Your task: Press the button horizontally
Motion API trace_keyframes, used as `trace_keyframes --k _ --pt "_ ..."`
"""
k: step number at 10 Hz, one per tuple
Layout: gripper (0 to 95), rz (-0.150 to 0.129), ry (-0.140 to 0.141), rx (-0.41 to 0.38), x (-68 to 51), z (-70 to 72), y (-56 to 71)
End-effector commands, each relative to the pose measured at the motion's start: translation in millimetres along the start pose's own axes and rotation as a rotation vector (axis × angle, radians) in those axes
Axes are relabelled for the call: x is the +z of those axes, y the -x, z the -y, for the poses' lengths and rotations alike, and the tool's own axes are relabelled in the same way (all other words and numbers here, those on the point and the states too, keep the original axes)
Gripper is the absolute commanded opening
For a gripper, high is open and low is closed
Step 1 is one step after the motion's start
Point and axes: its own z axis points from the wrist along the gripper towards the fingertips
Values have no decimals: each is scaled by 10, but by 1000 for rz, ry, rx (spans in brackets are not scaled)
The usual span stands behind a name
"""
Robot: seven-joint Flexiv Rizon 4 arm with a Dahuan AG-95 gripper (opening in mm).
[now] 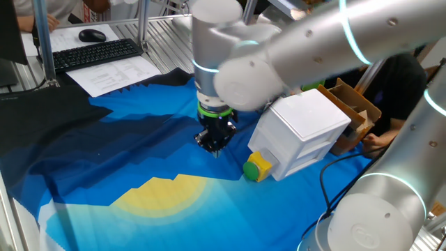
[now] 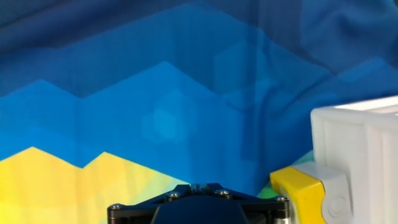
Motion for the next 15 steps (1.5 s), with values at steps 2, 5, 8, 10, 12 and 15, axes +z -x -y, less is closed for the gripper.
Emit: trace_keyframes --k 2,5,8,10,12,15 --pt "0 -157 -89 21 10 4 7" --pt "0 -220 -109 39 10 4 7" --pt "0 -262 -117 64 10 4 7" --pt "0 -275 -119 71 10 4 7" --pt "0 -293 -122 80 10 4 7" --pt "0 -314 -122 85 10 4 7"
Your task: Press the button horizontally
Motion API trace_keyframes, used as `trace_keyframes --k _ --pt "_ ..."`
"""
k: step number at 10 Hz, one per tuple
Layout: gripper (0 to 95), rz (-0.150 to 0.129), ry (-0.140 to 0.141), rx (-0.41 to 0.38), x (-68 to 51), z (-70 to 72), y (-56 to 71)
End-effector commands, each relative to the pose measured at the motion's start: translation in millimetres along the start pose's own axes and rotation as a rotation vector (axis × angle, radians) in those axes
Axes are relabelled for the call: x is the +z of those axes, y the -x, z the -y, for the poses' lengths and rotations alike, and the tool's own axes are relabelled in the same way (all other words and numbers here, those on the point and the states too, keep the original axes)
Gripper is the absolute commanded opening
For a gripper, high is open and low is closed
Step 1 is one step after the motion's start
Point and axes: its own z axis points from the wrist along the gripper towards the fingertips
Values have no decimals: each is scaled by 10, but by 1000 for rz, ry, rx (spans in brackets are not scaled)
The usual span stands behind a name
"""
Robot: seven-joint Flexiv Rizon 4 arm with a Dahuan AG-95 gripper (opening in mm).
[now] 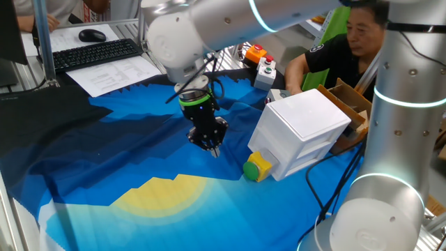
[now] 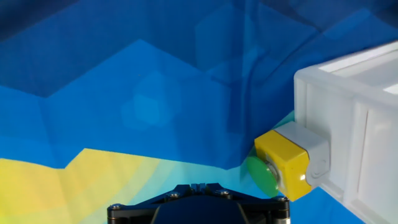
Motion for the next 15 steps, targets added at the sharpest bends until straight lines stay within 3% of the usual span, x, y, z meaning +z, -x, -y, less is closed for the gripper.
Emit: trace_keyframes --k 1,3,4,5,8,11,15 --pt "0 -1 1 -3 2 -2 0" --pt "0 10 -10 -32 2 -2 0" --pt "0 18 -36 -51 13 2 -6" --pt "0 22 -50 -61 78 22 -39" --pt "0 26 -66 -77 214 90 -40" --pt "0 42 -76 -95 425 217 -54" --pt "0 48 -93 -118 581 322 -91"
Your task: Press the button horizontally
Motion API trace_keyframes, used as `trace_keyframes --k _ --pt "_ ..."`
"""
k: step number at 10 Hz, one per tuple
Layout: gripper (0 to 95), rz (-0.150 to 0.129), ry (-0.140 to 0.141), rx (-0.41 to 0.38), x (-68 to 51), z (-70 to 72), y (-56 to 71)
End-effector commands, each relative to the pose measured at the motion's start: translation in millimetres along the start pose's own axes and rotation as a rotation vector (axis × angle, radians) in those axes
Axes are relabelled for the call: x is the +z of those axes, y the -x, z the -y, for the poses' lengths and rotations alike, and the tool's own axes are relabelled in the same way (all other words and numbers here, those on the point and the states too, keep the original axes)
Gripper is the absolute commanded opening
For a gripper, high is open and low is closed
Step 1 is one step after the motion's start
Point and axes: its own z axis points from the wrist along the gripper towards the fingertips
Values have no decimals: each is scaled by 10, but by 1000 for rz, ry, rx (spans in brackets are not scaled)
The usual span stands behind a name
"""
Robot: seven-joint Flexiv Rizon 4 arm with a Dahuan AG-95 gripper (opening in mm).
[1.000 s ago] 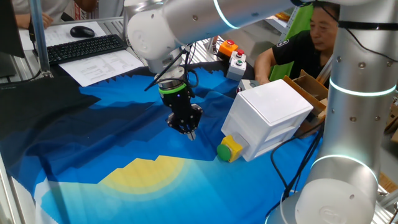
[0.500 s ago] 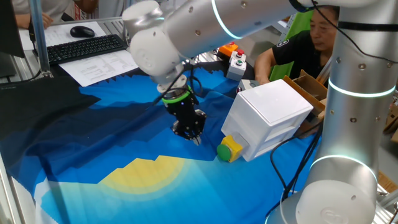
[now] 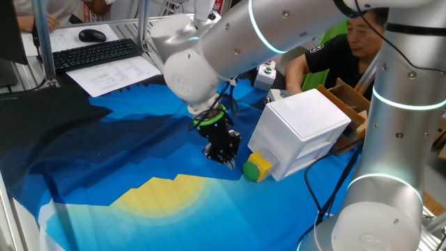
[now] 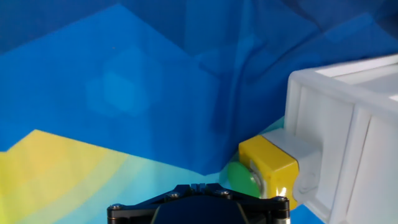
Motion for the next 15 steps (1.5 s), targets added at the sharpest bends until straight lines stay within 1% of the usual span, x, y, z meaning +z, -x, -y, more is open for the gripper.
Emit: trace_keyframes --k 1,2,4,5,7,10,13,14,15 --pt "0 -1 -12 -9 46 23 7" --pt "0 2 -14 -17 95 58 5" --pt "0 7 -21 -28 149 98 -3" --pt "0 11 -30 -37 192 130 -15" --pt "0 19 -34 -48 261 184 -30" --pt "0 27 -36 -66 352 280 -13" --pt "0 32 -43 -81 409 339 -4" --pt "0 34 -54 -90 420 347 -2" --pt "0 35 -58 -93 421 348 -2"
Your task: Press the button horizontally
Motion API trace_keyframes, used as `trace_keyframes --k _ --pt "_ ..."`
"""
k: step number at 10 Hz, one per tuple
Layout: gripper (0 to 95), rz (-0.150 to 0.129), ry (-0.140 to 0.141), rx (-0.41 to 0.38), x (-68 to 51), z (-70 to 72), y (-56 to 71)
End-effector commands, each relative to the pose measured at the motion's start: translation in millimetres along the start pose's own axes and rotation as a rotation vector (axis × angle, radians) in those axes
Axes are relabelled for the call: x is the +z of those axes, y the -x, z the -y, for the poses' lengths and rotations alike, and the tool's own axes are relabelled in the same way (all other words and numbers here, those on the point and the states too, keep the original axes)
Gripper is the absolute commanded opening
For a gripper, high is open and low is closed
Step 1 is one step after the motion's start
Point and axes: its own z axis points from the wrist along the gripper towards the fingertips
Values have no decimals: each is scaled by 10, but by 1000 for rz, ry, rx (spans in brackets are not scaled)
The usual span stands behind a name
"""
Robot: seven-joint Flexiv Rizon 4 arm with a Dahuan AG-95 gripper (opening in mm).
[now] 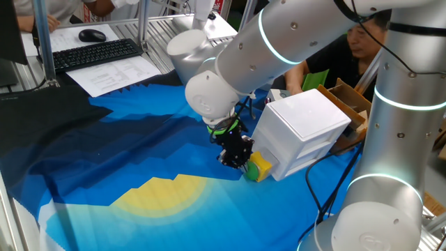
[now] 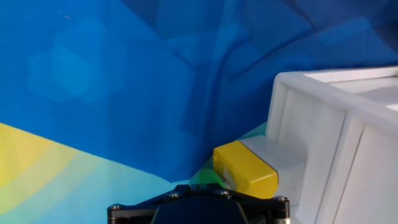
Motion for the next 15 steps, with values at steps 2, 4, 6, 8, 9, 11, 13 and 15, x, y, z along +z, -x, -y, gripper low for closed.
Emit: trace_keyframes --k 2,4,6,8,9,11,13,15 --pt "0 3 -31 -26 11 11 18" --pt "0 9 -43 -43 20 29 40" --pt "0 11 -45 -49 26 38 53" --pt "0 13 -44 -46 26 39 55" --pt "0 14 -42 -46 25 39 56" --pt "0 20 -15 -35 24 38 57" --pt "0 38 38 -40 24 38 57" --pt "0 44 72 -55 24 38 57"
